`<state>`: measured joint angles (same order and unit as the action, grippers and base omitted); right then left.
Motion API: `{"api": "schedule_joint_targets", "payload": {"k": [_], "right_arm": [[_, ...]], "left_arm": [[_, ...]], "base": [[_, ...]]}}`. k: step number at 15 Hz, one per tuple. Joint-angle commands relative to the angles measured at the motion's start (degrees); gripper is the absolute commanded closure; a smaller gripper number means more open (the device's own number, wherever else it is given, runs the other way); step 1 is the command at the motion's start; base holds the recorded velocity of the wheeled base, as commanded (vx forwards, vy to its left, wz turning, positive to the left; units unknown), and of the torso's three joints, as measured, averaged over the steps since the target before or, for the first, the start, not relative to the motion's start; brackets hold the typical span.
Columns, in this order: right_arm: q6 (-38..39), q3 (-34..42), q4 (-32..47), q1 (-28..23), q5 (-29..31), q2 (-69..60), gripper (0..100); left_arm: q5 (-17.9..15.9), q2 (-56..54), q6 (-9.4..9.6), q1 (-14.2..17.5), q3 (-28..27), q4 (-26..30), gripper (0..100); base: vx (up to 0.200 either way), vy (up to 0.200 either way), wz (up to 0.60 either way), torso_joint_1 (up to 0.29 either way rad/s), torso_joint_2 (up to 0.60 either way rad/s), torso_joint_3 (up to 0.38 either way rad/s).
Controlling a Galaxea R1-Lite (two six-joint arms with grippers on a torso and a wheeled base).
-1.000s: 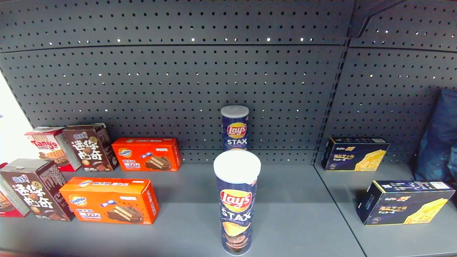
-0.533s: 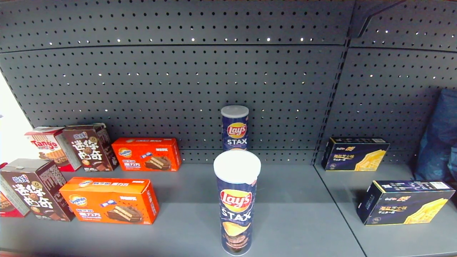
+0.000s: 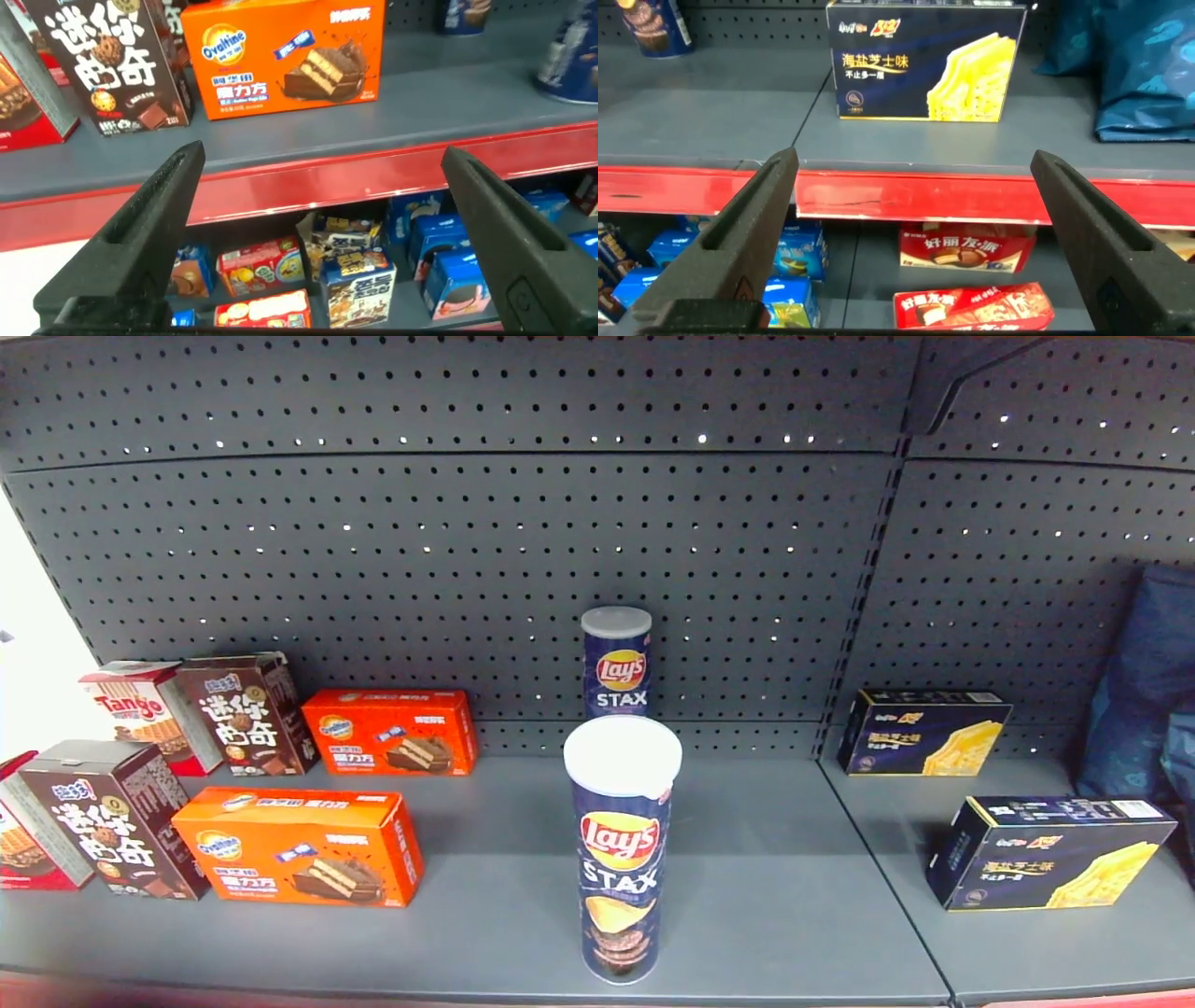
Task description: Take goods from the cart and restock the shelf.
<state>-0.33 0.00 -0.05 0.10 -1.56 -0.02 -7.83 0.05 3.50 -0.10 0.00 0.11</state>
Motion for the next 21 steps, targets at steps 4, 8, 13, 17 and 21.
{"api": "schedule_joint_targets", "payload": {"k": [4,8,13,17,21], "right_arm": [[-0.02,0.00,-0.04,-0.01,-0.02,0.02,0],[-0.02,0.00,-0.04,-0.01,-0.02,0.02,0],[-0.02,0.00,-0.04,-0.01,-0.02,0.02,0],[-0.02,0.00,-0.04,-0.01,-0.02,0.02,0],[-0.02,0.00,-0.04,-0.01,-0.02,0.02,0]], "left_arm": [[0.09,-0.05,-0.60,0.01,0.00,-0.02,0],[0.09,-0.05,-0.60,0.01,0.00,-0.02,0],[0.09,-0.05,-0.42,0.01,0.00,-0.02,0],[0.09,-0.05,-0.60,0.01,0.00,-0.02,0],[0.09,-0.05,-0.42,0.01,0.00,-0.02,0]], "base": [[0.000,0.150,0.00,0.005,0.00,0.005],[0.000,0.000,0.00,0.000,0.00,0.000],[0.000,0.000,0.00,0.000,0.00,0.000],[-0.100,0.000,0.00,0.002,0.00,0.004],[0.000,0.000,0.00,0.000,0.00,0.000]]}}
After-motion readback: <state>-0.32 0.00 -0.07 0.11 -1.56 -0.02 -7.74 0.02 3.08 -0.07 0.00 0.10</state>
